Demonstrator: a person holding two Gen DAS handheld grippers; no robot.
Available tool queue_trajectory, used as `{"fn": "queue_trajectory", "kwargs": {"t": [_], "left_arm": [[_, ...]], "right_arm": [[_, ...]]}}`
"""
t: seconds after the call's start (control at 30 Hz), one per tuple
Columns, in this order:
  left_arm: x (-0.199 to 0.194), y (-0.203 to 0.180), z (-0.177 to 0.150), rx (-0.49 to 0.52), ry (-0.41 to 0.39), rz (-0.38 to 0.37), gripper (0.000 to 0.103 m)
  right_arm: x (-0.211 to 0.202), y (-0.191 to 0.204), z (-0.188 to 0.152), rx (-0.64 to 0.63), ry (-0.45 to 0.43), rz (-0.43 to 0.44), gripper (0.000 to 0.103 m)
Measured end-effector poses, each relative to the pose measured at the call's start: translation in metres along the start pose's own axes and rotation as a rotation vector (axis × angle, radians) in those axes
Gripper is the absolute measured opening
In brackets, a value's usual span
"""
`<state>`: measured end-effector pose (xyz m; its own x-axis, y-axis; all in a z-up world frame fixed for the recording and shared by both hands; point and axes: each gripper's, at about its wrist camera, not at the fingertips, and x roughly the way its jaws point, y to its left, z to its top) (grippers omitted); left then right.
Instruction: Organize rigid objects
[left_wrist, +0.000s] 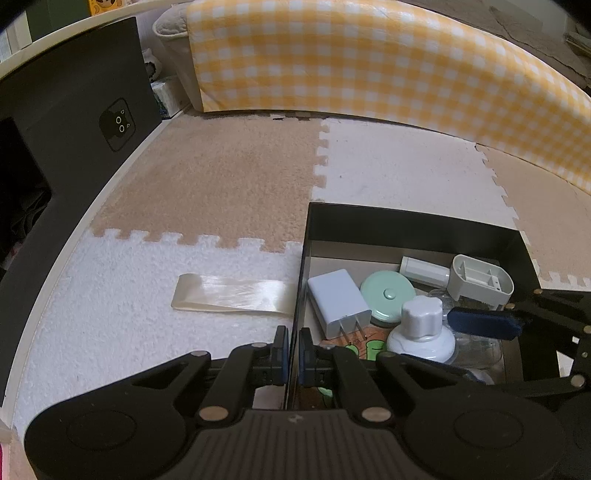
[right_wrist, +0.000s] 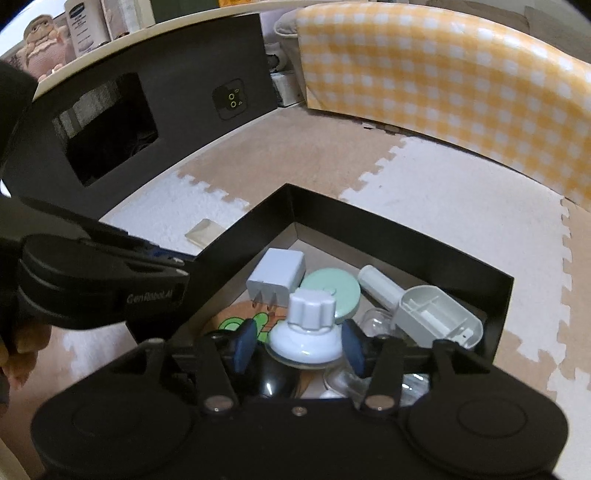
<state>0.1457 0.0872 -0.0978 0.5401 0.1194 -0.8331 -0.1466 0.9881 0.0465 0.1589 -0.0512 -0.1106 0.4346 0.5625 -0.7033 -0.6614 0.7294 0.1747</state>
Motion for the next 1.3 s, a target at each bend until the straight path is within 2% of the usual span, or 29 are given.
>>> {"fn": "queue_trajectory", "kwargs": {"t": [0.17,0.33,0.47,0.67,0.83,1.1,1.2,1.3], "left_arm": [[0.000,0.000,-0.001,-0.003,0.003,-0.004,0.004],[0.000,0.000,0.000,-0.013,0.006,-0.009,0.005],[-0.001,0.001,0.000,-0.016,0.009,-0.013,0.005],[-0.001,0.002,0.001,-0.017,0.012,-0.016,0.005],[-0.001,0.003,0.000,-0.029,0.026,-0.022,0.005],[-0.004,0.005,-0.001,-0.050,0.042,-0.023,0.005],[-0.016,0.006,0.001,-0.079,0.024,-0.024,0.005],[-0.043,0.007,0.006,-0.106,-0.015,-0.053,0.013]], "right_arm": [[-0.018,-0.006,0.009,0.041,-0.045,-0.024,0.066],[-0.045,-0.014,0.019,0.092,-0.079,-0.057,0.085],[-0.067,-0.013,0.022,0.090,-0.102,-0.113,0.087],[-0.110,-0.013,0.018,0.156,-0.176,-0.160,0.094],[-0.147,-0.010,0.007,0.205,-0.243,-0.225,0.100],[-0.196,0.004,-0.019,0.265,-0.341,-0.316,0.103],[-0.208,0.010,-0.028,0.279,-0.367,-0.335,0.103],[-0.218,0.014,-0.035,0.292,-0.383,-0.350,0.103]]}}
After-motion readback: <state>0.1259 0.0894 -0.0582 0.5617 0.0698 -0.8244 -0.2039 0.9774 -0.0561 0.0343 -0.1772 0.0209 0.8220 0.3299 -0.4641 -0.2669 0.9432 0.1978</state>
